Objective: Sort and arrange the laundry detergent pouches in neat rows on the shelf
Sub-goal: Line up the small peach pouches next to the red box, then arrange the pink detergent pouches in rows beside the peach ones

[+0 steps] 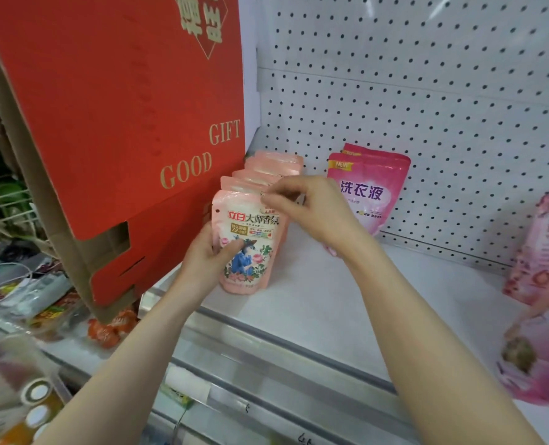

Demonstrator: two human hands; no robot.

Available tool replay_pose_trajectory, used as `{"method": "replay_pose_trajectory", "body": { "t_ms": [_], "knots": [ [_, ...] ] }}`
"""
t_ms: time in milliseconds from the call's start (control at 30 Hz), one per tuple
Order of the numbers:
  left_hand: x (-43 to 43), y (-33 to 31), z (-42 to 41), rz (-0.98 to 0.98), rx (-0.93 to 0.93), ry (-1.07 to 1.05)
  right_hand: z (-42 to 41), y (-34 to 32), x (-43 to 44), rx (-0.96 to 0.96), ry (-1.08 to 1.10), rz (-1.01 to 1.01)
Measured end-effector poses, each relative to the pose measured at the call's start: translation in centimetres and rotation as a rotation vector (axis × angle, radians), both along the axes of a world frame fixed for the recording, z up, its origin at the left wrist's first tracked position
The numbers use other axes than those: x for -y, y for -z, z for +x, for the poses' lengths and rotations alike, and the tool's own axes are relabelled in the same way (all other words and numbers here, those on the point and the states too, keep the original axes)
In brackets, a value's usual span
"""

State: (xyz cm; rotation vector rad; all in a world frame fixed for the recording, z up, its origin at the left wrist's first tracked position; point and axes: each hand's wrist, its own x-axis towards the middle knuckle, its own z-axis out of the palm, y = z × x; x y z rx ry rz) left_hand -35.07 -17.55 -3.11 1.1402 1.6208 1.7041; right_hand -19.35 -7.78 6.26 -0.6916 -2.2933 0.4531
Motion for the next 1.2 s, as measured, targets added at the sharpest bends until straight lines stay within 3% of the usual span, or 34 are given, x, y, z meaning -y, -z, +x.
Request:
{"method": "replay_pose_trajectory", "body": {
  "t_ms": [167,267,467,767,967,1200],
  "knots": [
    [0.5,1.3,0.9,0.035,-0.293,-0.274,-0.7,1.9,-0.1,-0.05,0.066,0.087],
    [0.8,2.1,1.8,-0.053,-0.483,-0.286,-1.1,2.5,0.0,-0.088,0.1,0.125],
    [0.0,2.0,1.9,-0.105,-0.621,-0.295,-0.8,2.4,0.2,-0.068,0.118,0.149],
    [0.9,1.4,4.7,0.132,-0.899,-0.263,5.7,4.0,2.9,-0.086,0.369,0.285],
    [-1.0,0.1,11.9,0.322,-0.839,0.029,15.8,7.1,6.7,-0.155,0.725,0.393],
    [-2.6,-0.4,23.5,0.294,-0.702,0.498,27.2,7.6,11.4,-0.38,1.089,0.5]
  ]
}}
